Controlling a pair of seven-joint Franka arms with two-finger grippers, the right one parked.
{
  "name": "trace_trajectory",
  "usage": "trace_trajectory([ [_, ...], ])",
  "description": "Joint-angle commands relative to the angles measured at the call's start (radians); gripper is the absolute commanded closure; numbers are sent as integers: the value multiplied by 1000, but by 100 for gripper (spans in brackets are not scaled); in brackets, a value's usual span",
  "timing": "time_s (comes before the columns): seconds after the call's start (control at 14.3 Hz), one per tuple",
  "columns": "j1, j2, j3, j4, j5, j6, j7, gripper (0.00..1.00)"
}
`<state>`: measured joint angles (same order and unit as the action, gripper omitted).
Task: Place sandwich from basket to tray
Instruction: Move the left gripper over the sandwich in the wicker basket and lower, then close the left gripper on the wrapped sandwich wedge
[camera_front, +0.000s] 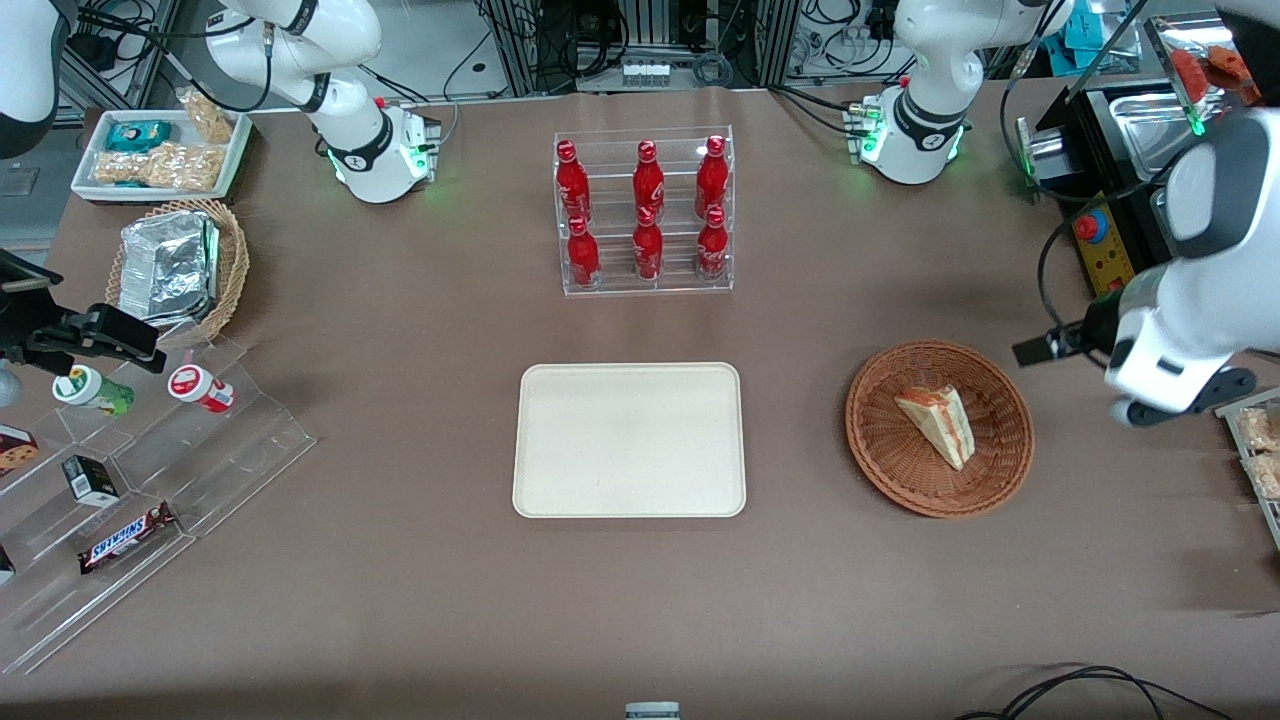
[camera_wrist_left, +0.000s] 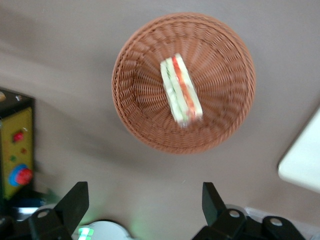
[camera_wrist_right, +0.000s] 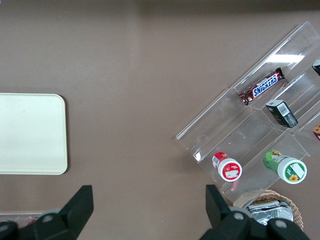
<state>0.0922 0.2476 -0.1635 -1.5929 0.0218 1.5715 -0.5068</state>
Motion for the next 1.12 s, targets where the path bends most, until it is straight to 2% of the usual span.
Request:
trace_trajectory([
  [0.0,3,61,1,-68,-13,152,-175,0],
  [0.28,0,52,1,-284,-13,428,-277,0],
  [0.63,0,67,1,-378,-11,557,-295,0],
  [1.05,-3,74,1,-565,-11,803,-294,0],
])
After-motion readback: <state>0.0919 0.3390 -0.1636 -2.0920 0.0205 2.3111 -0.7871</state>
